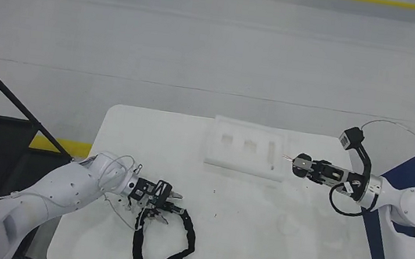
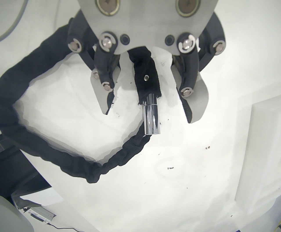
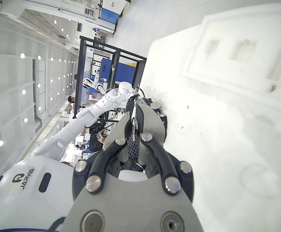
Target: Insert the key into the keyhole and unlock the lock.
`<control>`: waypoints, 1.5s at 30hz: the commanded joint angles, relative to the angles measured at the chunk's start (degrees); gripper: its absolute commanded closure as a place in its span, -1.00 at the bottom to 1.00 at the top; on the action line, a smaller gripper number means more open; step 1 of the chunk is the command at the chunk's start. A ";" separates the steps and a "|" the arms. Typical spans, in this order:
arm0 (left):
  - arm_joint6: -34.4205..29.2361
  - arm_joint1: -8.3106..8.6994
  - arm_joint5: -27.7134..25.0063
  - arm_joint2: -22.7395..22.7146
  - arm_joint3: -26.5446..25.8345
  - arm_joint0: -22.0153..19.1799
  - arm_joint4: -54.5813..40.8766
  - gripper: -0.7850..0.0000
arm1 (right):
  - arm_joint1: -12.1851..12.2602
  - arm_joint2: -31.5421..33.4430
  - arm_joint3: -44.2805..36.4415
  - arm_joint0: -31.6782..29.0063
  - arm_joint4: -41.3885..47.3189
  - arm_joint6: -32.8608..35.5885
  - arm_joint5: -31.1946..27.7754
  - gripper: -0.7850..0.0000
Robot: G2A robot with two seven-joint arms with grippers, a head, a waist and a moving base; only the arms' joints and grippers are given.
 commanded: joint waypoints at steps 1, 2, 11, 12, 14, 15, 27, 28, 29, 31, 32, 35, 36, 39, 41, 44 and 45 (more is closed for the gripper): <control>-0.03 -0.15 -0.10 -0.07 0.21 -0.05 0.48 -0.20 | 0.00 0.00 0.00 0.00 0.00 0.00 0.00 1.00; 0.04 -0.23 -0.18 -0.12 0.34 -0.07 0.66 -0.11 | 0.00 0.00 0.00 0.00 0.00 0.00 0.00 1.00; 0.02 -1.15 -0.44 -0.27 1.10 0.06 2.27 0.06 | 0.00 0.00 0.00 0.00 0.00 0.00 0.00 1.00; -0.16 -1.26 -0.43 -0.32 1.16 0.11 2.31 0.04 | 0.00 0.00 0.00 0.00 0.00 0.00 0.00 1.00; -0.83 -1.49 -0.67 -0.38 1.24 0.18 2.49 0.07 | 0.00 0.00 0.00 0.00 0.00 0.00 0.00 1.00; -1.10 -1.61 -0.76 -0.46 1.26 0.20 2.42 0.12 | 0.00 0.00 0.00 0.00 0.00 0.00 0.00 1.00; 2.43 -1.83 -0.56 -1.96 2.70 0.67 1.37 1.00 | 0.00 0.00 0.00 0.00 0.00 0.00 0.00 1.00; 3.34 -1.77 -0.69 -2.01 2.58 0.69 1.47 1.00 | 0.00 0.00 0.00 0.00 0.00 0.00 0.00 1.00; 4.19 -1.69 -0.75 -2.05 2.45 0.67 1.68 1.00 | 0.00 0.00 0.00 0.00 0.00 0.00 0.00 1.00; 5.91 -1.48 -0.84 -2.21 2.20 0.67 1.97 1.00 | 0.00 0.00 0.00 0.00 0.00 0.00 0.00 1.00; 6.80 -1.35 -0.90 -2.32 1.99 0.68 2.03 1.00 | 0.00 0.00 0.00 0.00 0.00 0.00 0.00 1.00; 8.25 -0.83 -0.19 -2.66 0.76 1.20 0.17 1.00 | 0.00 0.00 0.00 0.00 0.00 0.00 0.00 1.00; 8.35 -0.59 -0.09 -2.79 0.41 1.38 -1.18 1.00 | 0.00 0.00 0.00 0.00 0.00 0.00 0.00 1.00; 8.20 0.18 -0.24 -2.67 -2.23 1.56 -4.11 1.00 | 0.00 0.00 0.00 0.00 0.00 0.00 0.00 1.00; 8.10 0.84 -0.34 -2.55 -4.37 1.50 -5.95 1.00 | 0.00 0.00 0.00 0.00 0.00 0.00 0.00 1.00; 7.64 2.12 -0.80 -2.63 -7.76 0.85 -8.65 1.00 | 0.00 0.00 0.00 0.00 0.00 0.00 0.00 1.00; 7.67 2.64 -0.78 -2.90 -8.90 0.47 -9.87 1.00 | 0.00 0.00 0.00 0.00 0.00 0.00 0.00 1.00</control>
